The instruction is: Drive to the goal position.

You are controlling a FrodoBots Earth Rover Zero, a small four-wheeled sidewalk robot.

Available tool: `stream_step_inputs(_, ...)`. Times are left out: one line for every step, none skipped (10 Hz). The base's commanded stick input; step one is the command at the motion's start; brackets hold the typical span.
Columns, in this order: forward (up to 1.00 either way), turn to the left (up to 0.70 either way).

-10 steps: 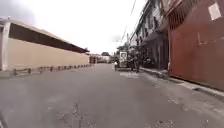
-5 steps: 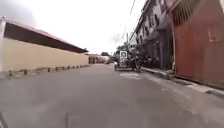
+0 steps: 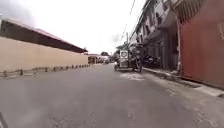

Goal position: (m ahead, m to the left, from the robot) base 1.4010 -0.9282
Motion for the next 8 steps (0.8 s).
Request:
stream_step_inputs(0.70, 0.00)
stream_step_inputs(0.70, 0.00)
stream_step_inputs(0.70, 0.00)
stream_step_inputs(0.70, 0.00)
stream_step_inputs(0.70, 0.00)
stream_step_inputs(0.70, 0.00)
stream_step_inputs(0.70, 0.00)
stream_step_inputs(0.70, 0.00)
